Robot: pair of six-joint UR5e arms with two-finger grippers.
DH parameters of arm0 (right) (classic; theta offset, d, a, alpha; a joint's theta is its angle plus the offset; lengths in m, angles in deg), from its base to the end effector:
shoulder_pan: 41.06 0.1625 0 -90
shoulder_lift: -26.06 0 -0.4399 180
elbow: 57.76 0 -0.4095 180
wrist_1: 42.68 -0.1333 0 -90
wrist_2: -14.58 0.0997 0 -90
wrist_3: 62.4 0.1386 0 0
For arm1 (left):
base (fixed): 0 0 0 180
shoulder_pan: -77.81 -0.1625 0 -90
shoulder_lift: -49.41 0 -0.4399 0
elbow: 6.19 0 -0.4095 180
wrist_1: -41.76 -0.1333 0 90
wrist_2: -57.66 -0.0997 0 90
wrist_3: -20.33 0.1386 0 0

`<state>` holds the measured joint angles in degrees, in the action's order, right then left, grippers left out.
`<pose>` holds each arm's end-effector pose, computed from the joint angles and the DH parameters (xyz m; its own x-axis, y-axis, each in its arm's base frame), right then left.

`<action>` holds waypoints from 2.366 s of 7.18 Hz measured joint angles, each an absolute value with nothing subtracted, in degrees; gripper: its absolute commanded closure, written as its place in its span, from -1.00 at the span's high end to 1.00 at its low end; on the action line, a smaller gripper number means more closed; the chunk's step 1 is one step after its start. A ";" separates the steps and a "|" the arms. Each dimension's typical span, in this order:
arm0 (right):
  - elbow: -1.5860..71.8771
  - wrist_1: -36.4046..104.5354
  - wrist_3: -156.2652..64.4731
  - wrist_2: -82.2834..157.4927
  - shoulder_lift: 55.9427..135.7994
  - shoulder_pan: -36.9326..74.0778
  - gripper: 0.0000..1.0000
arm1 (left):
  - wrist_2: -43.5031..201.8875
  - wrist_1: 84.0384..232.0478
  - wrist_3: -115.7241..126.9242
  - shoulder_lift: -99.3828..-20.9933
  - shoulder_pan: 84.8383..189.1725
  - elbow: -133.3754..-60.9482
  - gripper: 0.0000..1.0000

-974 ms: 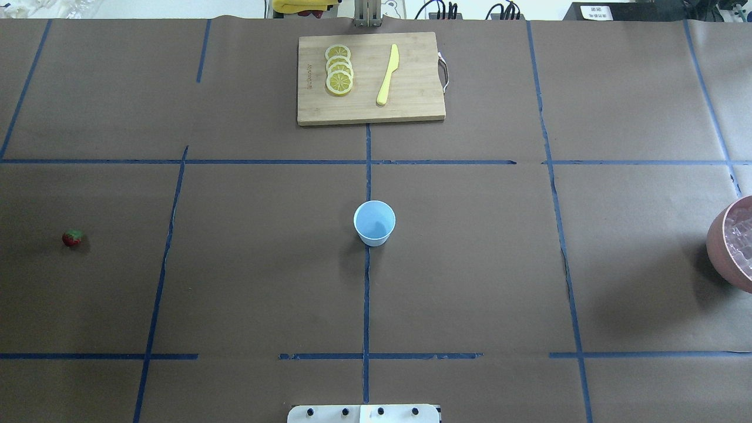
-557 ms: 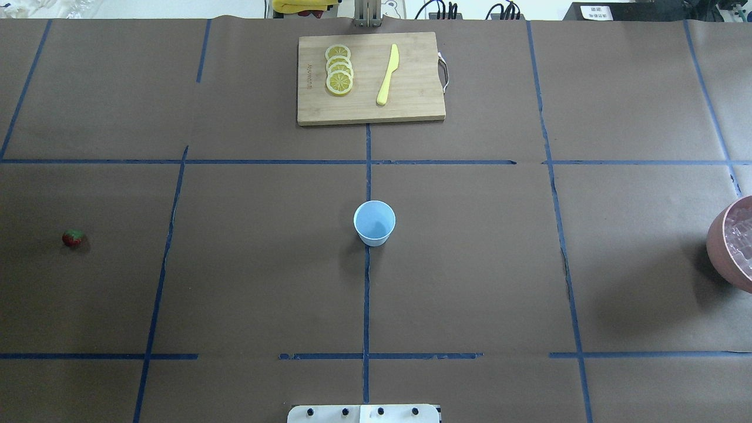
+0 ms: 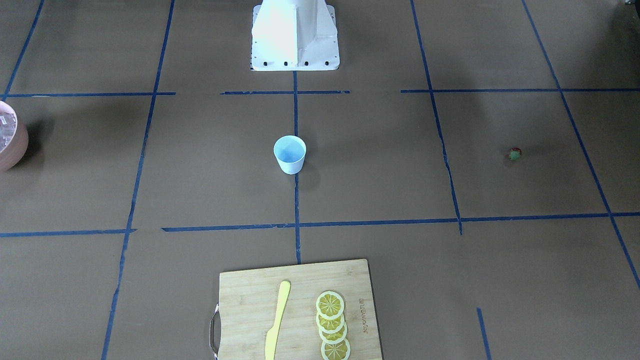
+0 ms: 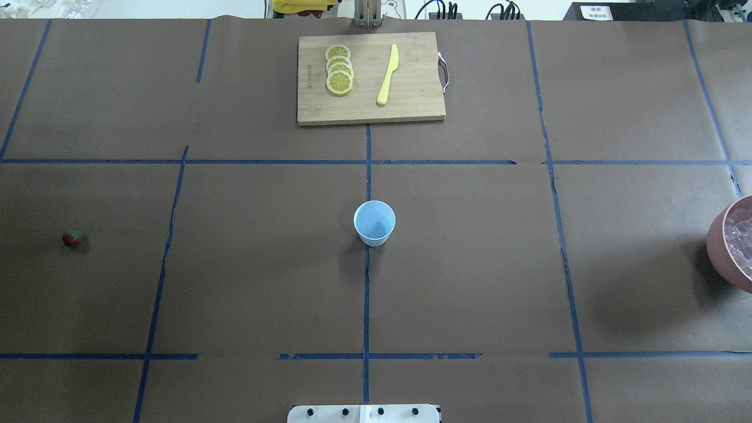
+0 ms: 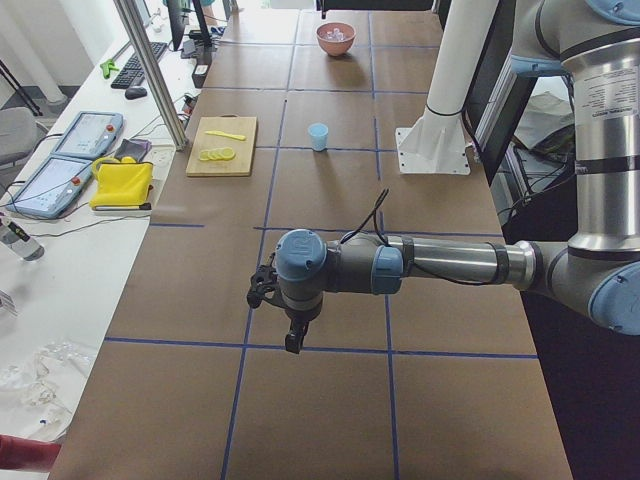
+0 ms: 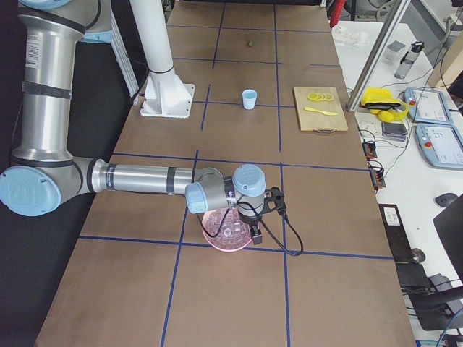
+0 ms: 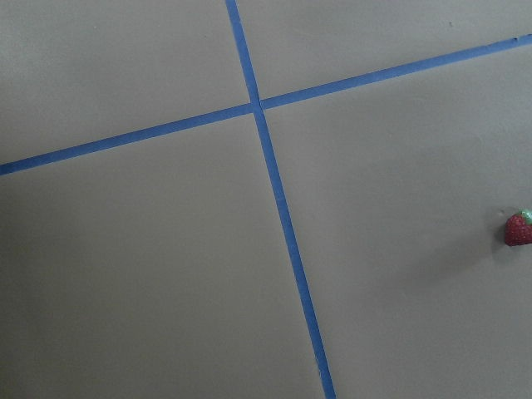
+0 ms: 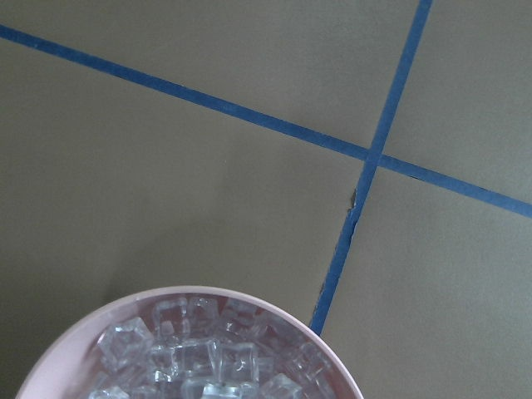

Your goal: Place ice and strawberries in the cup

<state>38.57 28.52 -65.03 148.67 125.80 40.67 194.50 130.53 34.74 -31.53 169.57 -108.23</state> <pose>-0.0292 -0.4574 0.6899 0.6771 -0.3295 0.6580 0.1699 0.9400 0.2959 -0.0458 -0.4410 0.6673 0.6705 0.2498 -0.6986 -0.1406 0.9673 0.2110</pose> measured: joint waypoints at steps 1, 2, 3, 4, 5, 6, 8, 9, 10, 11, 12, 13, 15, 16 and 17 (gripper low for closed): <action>38.61 25.41 -63.43 148.64 126.92 39.43 0.98 | 194.50 130.53 34.74 -31.49 169.57 -108.23 1.00; 38.64 22.19 -61.36 148.62 128.23 37.99 0.97 | 194.51 130.53 34.74 -31.47 169.57 -108.23 1.00; 38.67 19.98 -59.48 148.52 129.06 36.48 0.93 | 194.50 130.53 34.74 -31.46 169.57 -108.24 1.00; 38.69 18.89 -58.50 148.29 129.44 35.17 0.92 | 194.50 130.53 34.74 -31.46 169.57 -108.23 1.00; 38.68 18.48 -58.11 147.96 129.58 34.19 0.92 | 194.50 130.53 34.74 -31.43 169.57 -108.23 1.00; 38.64 18.34 -57.98 147.13 129.64 33.21 0.92 | 194.50 130.53 34.74 -31.40 169.57 -108.22 1.00; 38.52 18.31 -57.98 144.92 129.63 31.36 0.91 | 194.51 130.53 34.75 -31.42 169.53 -108.16 1.00; 38.44 18.31 -57.99 144.09 129.63 30.50 0.88 | 194.51 130.53 34.74 -31.44 169.53 -108.15 1.00; 38.25 18.31 -58.02 143.63 129.65 29.89 0.87 | 194.51 130.53 34.74 -31.45 169.51 -108.15 1.00; 37.92 18.32 -58.14 143.44 129.70 29.53 0.48 | 194.51 130.53 34.74 -31.45 169.49 -108.15 1.00; 37.64 18.32 -58.36 143.37 129.77 29.37 -0.38 | 194.50 130.53 34.74 -31.45 169.49 -108.15 1.00; 37.57 18.32 -58.54 143.35 129.91 29.38 -0.66 | 194.50 130.53 34.75 -31.45 169.53 -108.15 1.00; 37.77 18.30 -58.76 143.36 130.23 29.41 -0.94 | 194.50 130.53 34.74 -31.45 169.55 -108.22 1.00; 37.98 18.26 -58.83 143.40 130.27 29.45 -0.93 | 194.50 130.53 34.74 -31.48 169.52 -108.27 1.00; 38.14 18.26 -58.89 143.48 130.17 29.49 -0.92 | 194.51 130.53 34.75 -31.51 169.49 -108.30 1.00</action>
<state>38.14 18.26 -58.89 143.48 130.17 29.49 194.51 130.53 34.75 -31.51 169.49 -108.30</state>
